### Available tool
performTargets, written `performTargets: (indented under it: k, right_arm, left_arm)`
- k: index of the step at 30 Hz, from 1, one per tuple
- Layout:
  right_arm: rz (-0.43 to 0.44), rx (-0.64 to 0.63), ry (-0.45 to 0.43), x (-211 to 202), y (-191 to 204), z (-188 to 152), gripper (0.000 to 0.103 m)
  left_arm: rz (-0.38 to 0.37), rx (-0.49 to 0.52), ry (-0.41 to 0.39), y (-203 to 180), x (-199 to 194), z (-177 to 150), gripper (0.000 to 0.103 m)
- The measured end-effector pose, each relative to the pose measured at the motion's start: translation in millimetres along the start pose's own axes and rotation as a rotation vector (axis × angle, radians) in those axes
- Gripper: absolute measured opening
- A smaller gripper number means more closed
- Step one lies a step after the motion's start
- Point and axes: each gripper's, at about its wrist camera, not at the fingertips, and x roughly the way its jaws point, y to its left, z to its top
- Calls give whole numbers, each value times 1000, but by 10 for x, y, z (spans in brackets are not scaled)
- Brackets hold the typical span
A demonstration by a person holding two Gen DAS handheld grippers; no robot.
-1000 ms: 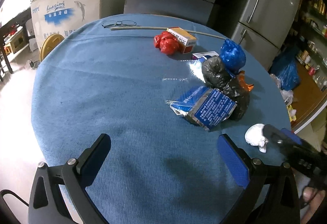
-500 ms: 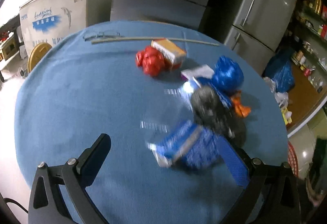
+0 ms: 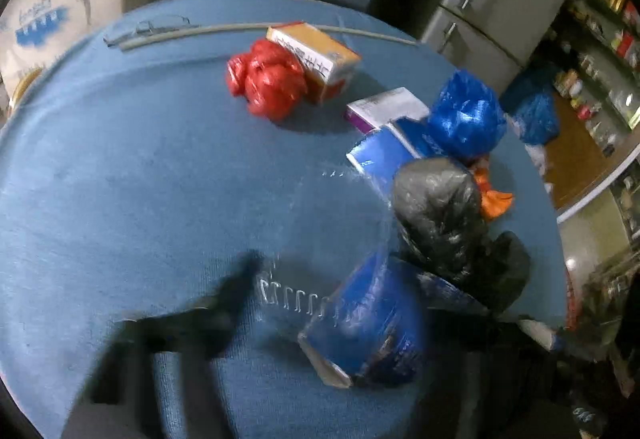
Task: Collect trash
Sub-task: 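Grasp the white tissue with the right tool while the left tool grasps the clear plastic container, then carry the tissue and the container over the red basket with both tools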
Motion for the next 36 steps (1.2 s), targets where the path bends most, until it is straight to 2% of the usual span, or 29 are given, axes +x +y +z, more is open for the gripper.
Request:
performTargets:
  k: [2,10,17,28,36]
  right_arm:
    - [2,1,-2,-5,4,-1,41]
    - [9,7,-50,-161,5,-11,41]
    - [8,31,-127,-494,-51,-58,40]
    - [-29,134,-239,-1049,-512,-208,41]
    - [-134,271,-353,-1573,-1190,-302,41]
  left_arm:
    - [-48,-36,3,42,-39,-23,47]
    - [33,-5,-121,-91,-532,-179,47]
    - [17,33,-180,-374,-841,-285,47]
    - [-60,171,-175,-1096,-943,-463,47]
    - [-130,280,-150,-1710,-844,-478,47]
